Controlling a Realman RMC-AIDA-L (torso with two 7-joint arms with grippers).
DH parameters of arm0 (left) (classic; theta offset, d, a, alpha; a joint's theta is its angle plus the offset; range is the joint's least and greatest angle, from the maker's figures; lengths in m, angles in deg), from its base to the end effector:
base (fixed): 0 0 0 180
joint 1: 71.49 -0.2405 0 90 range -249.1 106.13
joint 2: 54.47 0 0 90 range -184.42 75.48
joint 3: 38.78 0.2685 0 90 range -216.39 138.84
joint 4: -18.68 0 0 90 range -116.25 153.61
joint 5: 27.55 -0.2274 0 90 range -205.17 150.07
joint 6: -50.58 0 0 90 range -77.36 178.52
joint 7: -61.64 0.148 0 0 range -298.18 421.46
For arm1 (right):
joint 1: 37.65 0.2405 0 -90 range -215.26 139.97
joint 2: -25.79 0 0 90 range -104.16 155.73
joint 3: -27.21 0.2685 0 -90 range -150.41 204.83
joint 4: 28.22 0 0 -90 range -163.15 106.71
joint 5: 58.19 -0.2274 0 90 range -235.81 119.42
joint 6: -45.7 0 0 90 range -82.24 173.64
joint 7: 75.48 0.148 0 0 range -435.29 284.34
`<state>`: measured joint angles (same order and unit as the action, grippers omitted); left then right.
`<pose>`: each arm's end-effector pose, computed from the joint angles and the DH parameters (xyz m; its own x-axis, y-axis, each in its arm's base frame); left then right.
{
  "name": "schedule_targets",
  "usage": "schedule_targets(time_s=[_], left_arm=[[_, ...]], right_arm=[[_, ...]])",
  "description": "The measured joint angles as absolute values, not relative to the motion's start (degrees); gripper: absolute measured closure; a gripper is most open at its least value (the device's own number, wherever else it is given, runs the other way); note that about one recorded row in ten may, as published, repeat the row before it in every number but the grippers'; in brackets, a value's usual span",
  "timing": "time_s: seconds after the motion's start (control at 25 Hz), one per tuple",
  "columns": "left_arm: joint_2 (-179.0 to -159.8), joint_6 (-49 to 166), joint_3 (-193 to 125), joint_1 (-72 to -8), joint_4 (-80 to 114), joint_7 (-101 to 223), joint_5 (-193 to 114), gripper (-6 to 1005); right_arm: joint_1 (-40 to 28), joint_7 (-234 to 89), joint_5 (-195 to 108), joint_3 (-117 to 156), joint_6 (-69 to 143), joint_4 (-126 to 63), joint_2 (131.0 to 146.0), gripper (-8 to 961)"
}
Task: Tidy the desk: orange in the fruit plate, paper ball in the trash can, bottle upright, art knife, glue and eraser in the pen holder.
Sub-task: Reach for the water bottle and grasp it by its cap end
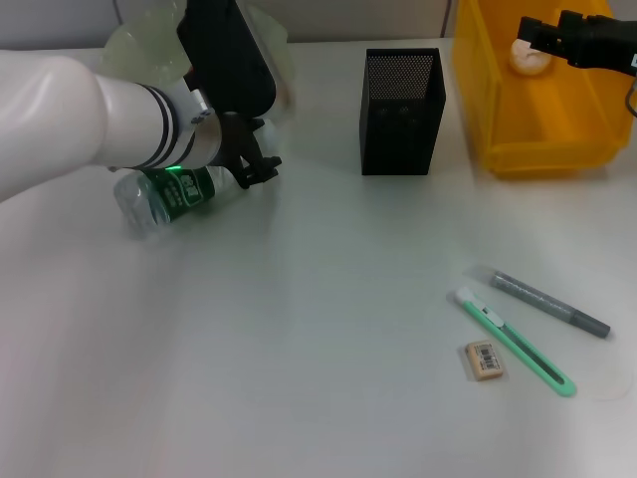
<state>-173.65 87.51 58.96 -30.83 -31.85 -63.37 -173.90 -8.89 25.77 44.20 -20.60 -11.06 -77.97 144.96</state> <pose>-0.1946 0.4455 -0.0939 0.9558 0.1446 -0.2561 -0.0393 -0.8003 -0.5984 0.2811 0.4314 0.0524 0.6129 -0.3857 -0.6896 -0.7722 -0.4776 -0.4191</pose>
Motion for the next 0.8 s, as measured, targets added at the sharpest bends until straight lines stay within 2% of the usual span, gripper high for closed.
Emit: schedule_targets(time_s=[0.52, 0.8], left_arm=[[-173.61, 94.94, 59.87, -35.24, -44.23, -64.7, -173.16, 481], [-173.59, 93.96, 58.98, -32.76, -39.81, -65.89, -173.59, 480]], right_arm=[[-8.91, 25.63, 44.06, -20.51, -10.6, -77.7, 144.96, 265], [-8.95, 24.37, 42.21, -20.52, -10.94, -76.64, 144.95, 266]])
